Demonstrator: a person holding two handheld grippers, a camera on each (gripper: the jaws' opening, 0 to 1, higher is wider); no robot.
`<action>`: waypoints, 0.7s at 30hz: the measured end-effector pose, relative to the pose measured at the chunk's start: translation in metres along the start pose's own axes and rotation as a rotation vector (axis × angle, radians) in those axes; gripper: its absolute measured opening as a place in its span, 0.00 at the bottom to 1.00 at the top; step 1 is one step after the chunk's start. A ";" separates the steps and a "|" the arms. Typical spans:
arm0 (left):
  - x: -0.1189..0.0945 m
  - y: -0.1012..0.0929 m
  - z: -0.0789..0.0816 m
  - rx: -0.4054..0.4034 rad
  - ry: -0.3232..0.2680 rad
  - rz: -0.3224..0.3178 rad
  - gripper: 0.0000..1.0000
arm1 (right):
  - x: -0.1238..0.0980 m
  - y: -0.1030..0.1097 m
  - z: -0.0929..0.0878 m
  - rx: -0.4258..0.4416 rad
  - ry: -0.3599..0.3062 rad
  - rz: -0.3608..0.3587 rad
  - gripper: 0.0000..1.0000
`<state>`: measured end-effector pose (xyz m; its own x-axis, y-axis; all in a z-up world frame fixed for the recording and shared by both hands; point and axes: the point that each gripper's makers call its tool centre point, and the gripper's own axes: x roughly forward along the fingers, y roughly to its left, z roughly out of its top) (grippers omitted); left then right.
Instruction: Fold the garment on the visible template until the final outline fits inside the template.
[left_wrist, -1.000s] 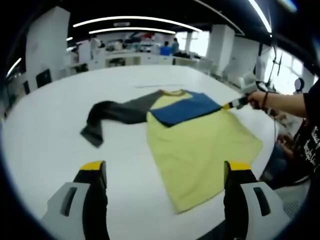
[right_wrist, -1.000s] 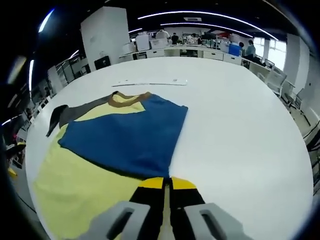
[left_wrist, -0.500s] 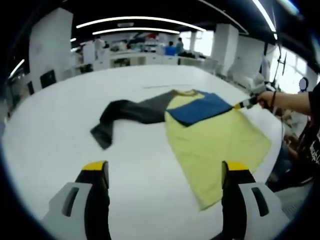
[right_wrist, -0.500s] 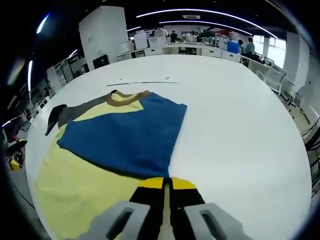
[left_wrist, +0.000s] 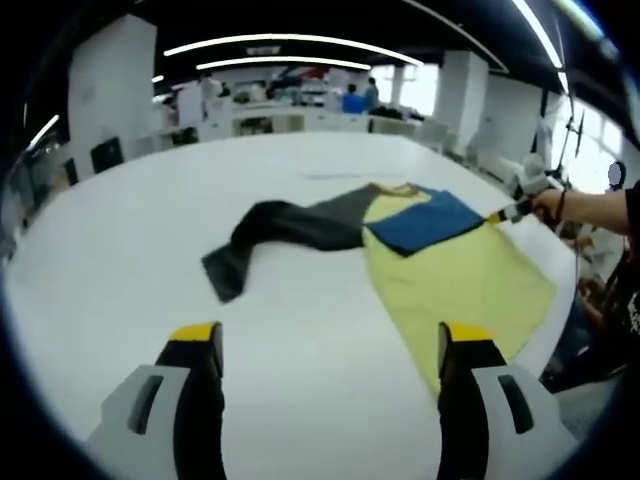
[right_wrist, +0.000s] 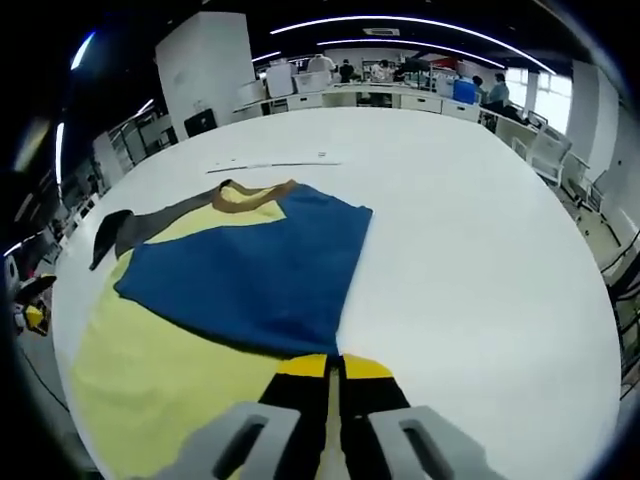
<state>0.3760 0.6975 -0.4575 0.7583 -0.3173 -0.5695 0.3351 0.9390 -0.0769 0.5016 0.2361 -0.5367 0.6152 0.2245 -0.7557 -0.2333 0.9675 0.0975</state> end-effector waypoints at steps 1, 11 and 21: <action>0.000 0.001 0.001 0.002 0.001 0.003 0.85 | 0.000 -0.001 0.000 0.003 0.000 0.000 0.00; 0.001 0.015 0.017 -0.006 -0.024 0.011 0.83 | -0.001 -0.003 0.000 -0.016 -0.001 0.009 0.00; 0.005 0.032 0.032 -0.062 -0.065 0.056 0.80 | -0.015 0.008 0.018 -0.014 -0.099 0.083 0.41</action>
<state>0.4080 0.7217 -0.4367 0.8099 -0.2704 -0.5206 0.2577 0.9612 -0.0983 0.5037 0.2429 -0.5130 0.6644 0.3147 -0.6780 -0.2967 0.9436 0.1472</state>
